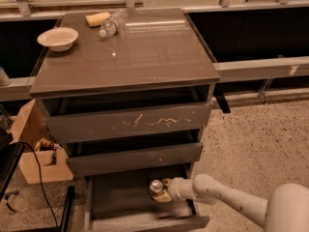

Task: Place orange can into bottom drawer

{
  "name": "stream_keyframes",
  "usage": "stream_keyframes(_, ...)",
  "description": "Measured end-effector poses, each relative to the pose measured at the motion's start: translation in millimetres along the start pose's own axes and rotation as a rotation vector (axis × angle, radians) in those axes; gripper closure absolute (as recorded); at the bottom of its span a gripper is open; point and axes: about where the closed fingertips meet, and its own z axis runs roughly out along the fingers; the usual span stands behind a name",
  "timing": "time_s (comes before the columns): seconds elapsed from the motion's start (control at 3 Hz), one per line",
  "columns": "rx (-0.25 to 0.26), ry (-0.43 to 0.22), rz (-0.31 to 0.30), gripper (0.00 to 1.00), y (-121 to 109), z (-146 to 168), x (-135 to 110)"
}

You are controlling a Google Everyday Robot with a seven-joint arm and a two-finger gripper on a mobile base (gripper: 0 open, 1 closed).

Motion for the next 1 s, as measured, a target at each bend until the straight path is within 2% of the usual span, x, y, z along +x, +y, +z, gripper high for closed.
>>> stream_keyframes(0.33,-0.014,0.044,0.011,1.00,-1,18,30)
stream_keyframes(1.0,-0.037,0.080,0.029,1.00,1,36,64)
